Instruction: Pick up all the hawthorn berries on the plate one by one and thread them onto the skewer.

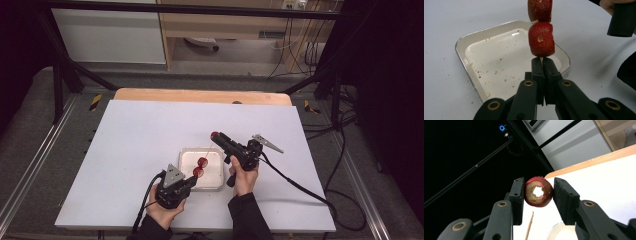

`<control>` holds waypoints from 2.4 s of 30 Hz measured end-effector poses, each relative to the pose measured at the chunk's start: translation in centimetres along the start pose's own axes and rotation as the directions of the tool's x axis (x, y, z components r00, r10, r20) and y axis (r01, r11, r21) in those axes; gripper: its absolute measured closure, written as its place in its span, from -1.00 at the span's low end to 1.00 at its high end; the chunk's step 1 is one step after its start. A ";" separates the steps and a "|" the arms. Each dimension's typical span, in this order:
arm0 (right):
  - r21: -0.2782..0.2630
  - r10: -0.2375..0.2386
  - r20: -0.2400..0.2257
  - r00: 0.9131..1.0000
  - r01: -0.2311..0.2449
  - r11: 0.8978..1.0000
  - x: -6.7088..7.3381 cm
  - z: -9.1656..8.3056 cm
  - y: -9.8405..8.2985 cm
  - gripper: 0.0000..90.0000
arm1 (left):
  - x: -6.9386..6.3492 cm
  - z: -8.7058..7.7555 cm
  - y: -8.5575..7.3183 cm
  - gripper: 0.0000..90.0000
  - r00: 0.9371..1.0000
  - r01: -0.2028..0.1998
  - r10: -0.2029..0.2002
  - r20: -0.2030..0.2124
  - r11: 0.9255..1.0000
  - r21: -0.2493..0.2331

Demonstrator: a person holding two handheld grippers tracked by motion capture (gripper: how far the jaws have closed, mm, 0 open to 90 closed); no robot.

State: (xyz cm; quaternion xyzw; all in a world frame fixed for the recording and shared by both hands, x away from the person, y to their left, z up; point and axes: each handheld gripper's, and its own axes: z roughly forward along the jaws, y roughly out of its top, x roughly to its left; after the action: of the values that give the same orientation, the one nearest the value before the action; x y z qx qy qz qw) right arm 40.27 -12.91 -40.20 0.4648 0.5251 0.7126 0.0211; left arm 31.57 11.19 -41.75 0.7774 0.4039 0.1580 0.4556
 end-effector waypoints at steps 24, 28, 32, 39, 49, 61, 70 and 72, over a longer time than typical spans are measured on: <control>0.013 0.019 -0.020 1.000 -0.019 1.000 0.2 0.1 -0.9 0.38 | 0.0 0.2 0.4 0.97 0.999 0.034 -0.035 -0.001 0.999 -0.036; 0.005 0.022 -0.023 0.999 -0.022 1.000 0.3 0.0 -1.1 0.38 | -0.1 0.4 0.4 0.97 0.999 0.052 -0.052 -0.002 0.997 -0.058; 0.011 0.037 -0.026 0.999 -0.037 0.999 0.4 0.0 -1.4 0.39 | -0.5 0.6 0.5 0.97 0.999 0.051 -0.051 -0.008 0.996 -0.077; 0.050 0.044 -0.029 0.999 -0.043 0.998 0.4 0.1 -2.4 0.39 | -0.2 0.9 1.1 0.97 0.997 0.075 -0.076 -0.003 0.994 -0.079; 0.073 -0.012 0.014 1.000 0.011 0.997 0.6 -0.2 -1.8 0.05 | 0.7 0.6 0.9 0.97 0.998 0.065 -0.065 0.008 0.996 -0.065; 0.340 -0.259 0.070 0.963 0.221 0.914 -0.3 -1.2 -0.5 -0.76 | 3.1 -0.8 0.1 0.97 1.000 0.019 -0.018 0.008 1.000 -0.023; 0.543 -0.438 0.062 0.897 0.338 0.768 -1.5 -2.3 -1.1 -0.97 | 4.5 -1.4 -0.3 0.97 0.999 -0.027 0.026 0.031 0.999 0.037; 0.571 -0.458 0.060 0.887 0.346 0.745 -1.9 -2.7 -1.3 -0.99 | 4.8 -1.5 -0.2 0.97 0.999 -0.036 0.035 0.028 0.998 0.047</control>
State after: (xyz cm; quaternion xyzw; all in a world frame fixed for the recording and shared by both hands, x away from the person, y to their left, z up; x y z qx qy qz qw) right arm 38.93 -15.27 -42.50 0.3942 0.7888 0.4621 0.0936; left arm 33.53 15.80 -41.66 0.7971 0.3875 0.1456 0.4397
